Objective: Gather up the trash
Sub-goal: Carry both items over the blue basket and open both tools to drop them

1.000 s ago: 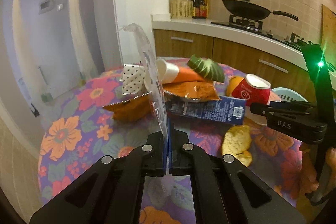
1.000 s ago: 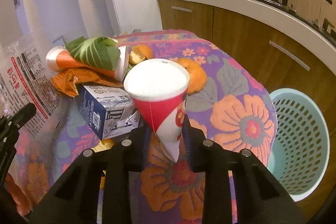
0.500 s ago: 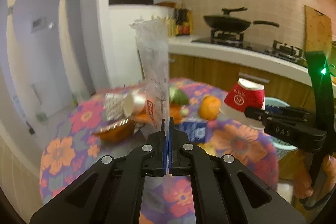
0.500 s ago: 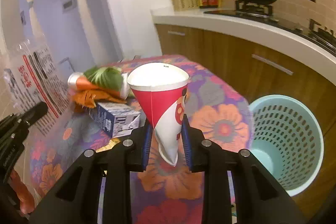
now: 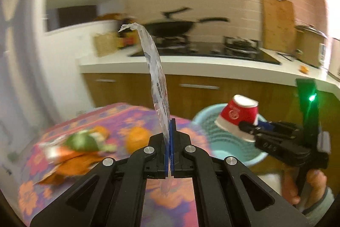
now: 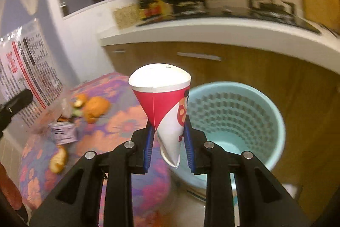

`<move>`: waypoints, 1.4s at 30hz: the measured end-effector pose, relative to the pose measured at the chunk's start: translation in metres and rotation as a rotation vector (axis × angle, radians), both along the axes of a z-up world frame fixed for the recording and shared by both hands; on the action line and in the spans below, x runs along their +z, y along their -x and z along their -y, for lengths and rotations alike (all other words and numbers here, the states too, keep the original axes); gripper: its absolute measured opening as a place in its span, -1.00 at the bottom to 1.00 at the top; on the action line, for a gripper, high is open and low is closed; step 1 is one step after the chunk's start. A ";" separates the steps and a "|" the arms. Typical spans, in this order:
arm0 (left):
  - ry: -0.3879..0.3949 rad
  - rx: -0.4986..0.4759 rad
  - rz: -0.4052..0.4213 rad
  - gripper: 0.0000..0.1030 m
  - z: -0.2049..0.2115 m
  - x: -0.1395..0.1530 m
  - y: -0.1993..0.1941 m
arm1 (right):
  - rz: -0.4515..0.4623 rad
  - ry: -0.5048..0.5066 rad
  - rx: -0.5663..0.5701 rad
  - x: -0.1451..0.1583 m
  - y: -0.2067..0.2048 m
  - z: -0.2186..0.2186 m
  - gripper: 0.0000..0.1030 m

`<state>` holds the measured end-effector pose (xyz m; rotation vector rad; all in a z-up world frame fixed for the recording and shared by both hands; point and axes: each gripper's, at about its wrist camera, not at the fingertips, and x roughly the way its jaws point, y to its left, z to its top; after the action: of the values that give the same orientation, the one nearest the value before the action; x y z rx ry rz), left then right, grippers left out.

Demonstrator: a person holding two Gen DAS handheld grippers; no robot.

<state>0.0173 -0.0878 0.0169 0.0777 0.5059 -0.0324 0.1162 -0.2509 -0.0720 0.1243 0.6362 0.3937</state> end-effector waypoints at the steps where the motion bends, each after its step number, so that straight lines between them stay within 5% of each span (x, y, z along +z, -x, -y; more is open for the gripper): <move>1: 0.012 -0.035 -0.019 -1.00 0.007 -0.002 -0.009 | -0.014 0.000 -0.021 -0.005 -0.003 0.007 -0.55; 9: 0.056 -0.224 -0.239 -1.00 0.069 -0.057 -0.096 | -0.224 0.001 -0.166 -0.061 -0.039 0.052 -0.54; 17: 0.164 -0.259 -0.448 -1.00 0.079 -0.114 -0.156 | -0.311 0.029 -0.215 -0.086 -0.055 0.064 -0.54; 27: 0.140 -0.256 -0.566 -0.96 0.092 -0.147 -0.184 | -0.369 0.026 -0.244 -0.092 -0.065 0.065 -0.54; 31: 0.093 -0.244 -0.569 -0.57 0.099 -0.146 -0.183 | -0.372 0.015 -0.229 -0.092 -0.064 0.065 -0.52; 42: 0.099 -0.212 -0.570 -0.16 0.093 -0.137 -0.179 | -0.400 -0.016 -0.185 -0.098 -0.062 0.069 -0.50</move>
<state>0.1966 -0.1807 -0.1202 0.0237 1.0629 -0.2926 0.1785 -0.3196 -0.1700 0.2794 1.0073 0.1948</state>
